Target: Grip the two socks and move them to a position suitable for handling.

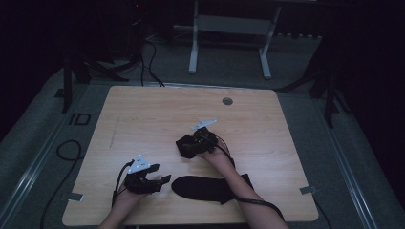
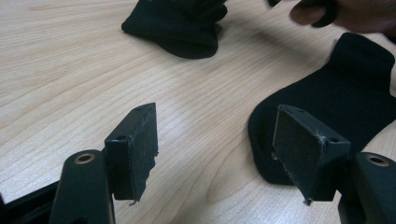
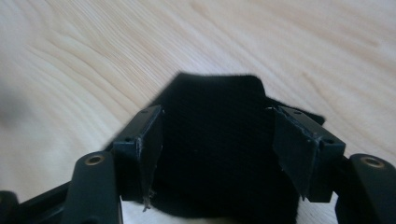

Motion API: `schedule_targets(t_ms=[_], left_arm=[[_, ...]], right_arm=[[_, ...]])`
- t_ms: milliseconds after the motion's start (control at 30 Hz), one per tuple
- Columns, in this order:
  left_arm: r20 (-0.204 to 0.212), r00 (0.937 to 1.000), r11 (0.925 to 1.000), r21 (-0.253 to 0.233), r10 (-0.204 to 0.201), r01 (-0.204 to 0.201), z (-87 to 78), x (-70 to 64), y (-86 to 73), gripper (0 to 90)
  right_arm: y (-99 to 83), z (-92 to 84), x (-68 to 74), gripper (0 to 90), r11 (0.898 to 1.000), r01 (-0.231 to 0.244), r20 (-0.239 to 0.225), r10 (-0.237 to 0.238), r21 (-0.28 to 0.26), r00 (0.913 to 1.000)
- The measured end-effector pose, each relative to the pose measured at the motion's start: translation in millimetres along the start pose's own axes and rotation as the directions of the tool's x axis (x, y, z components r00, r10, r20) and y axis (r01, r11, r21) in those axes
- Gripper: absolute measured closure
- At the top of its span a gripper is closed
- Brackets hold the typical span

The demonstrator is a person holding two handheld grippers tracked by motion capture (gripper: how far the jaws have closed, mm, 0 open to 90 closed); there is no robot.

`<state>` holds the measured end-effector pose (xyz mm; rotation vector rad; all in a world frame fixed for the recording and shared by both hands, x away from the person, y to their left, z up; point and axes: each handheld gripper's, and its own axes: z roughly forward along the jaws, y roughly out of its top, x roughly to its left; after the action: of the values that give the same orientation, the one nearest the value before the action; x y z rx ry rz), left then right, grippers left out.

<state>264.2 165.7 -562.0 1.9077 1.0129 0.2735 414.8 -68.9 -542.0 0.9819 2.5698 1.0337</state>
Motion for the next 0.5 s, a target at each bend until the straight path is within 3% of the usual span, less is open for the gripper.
schedule_targets(t_ms=[33,100,200,267,367,500], left_arm=[[0.002,1.0,1.0,0.001,0.0,0.0,0.7,-0.1,0.3,31.2],[0.002,1.0,1.0,0.003,0.001,-0.001,1.6,-0.1,0.8,31.2],[0.013,0.9998,0.9999,0.006,-0.013,0.013,3.6,1.5,2.5,33.4],[0.011,0.9997,0.9998,0.005,-0.022,0.022,4.8,2.7,5.2,33.7],[-0.005,0.9998,0.9998,0.002,-0.021,0.021,6.1,4.3,10.7,33.9],[-0.023,0.9996,0.9998,0.007,-0.018,0.018,12.0,7.7,18.7,35.8]], right_arm=[[-2.6,9.1,1.4,33.9,0.999,0.011,0.007,-0.011,0.033,0.9999],[-4.7,12.1,3.3,38.1,0.999,0.023,0.011,-0.023,0.034,0.9997],[-5.9,11.4,5.5,55.8,0.998,0.055,0.047,-0.057,0.041,0.9973],[-6.3,10.0,5.4,71.4,0.997,0.061,0.039,-0.062,0.042,0.9973],[-6.3,8.5,5.0,77.4,0.997,0.063,0.048,-0.065,0.045,0.9967],[-7.1,0.7,4.4,79.1,1.0,0.022,0.028,-0.022,0.015,0.9994]])
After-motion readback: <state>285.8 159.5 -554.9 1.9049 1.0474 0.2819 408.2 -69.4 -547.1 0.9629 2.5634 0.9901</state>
